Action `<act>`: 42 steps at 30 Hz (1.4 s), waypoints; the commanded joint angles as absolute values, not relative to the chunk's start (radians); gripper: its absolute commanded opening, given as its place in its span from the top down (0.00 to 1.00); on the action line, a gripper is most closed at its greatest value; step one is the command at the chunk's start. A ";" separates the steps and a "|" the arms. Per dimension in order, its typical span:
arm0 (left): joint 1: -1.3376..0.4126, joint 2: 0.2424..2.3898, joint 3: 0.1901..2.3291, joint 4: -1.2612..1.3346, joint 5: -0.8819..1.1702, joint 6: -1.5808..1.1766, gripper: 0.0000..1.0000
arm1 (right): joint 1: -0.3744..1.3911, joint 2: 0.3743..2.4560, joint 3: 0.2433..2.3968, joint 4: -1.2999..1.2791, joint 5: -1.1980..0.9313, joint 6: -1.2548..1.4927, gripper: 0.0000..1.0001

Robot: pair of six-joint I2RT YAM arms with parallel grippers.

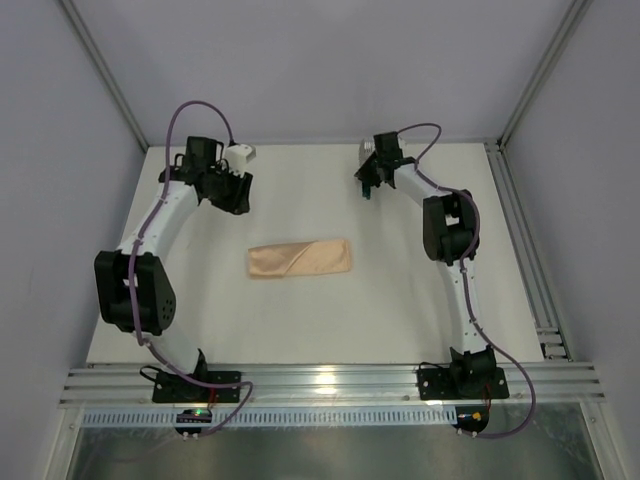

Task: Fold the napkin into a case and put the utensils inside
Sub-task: Move the knife to the center of the board.

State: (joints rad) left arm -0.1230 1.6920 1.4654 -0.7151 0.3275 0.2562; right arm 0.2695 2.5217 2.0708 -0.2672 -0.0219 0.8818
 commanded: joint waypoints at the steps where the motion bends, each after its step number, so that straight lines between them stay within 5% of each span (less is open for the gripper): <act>1: -0.118 1.609 1.480 -0.700 0.365 0.232 0.57 | 0.227 2.390 1.968 -0.344 -0.032 0.816 0.77; 7: -0.117 1.554 1.456 -0.710 0.380 0.222 0.56 | 0.212 2.221 1.662 -0.191 -0.189 0.652 0.78; 12: -0.115 1.517 1.443 -0.732 0.390 0.218 0.56 | 0.213 2.122 1.703 -0.222 -0.406 0.360 0.77; 17: -0.115 1.506 1.430 -0.759 0.379 0.229 0.54 | 0.215 2.063 1.762 -0.282 -0.186 0.106 0.67; 24: -0.110 1.517 1.430 -0.799 0.305 0.247 0.32 | 0.219 2.328 2.085 -0.537 -0.130 -0.142 0.61; 35: -0.101 1.529 1.443 -0.830 0.278 0.255 0.30 | 0.236 2.480 2.296 -0.701 -0.005 -0.189 0.62; 42: -0.101 1.537 1.445 -0.822 0.299 0.250 0.30 | 0.262 2.491 2.189 -0.781 0.120 -0.227 0.65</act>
State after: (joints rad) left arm -0.1078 1.5360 1.4284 -0.8196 0.2829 0.2459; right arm 0.2459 2.4992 2.2211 -0.6971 0.0547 -0.2008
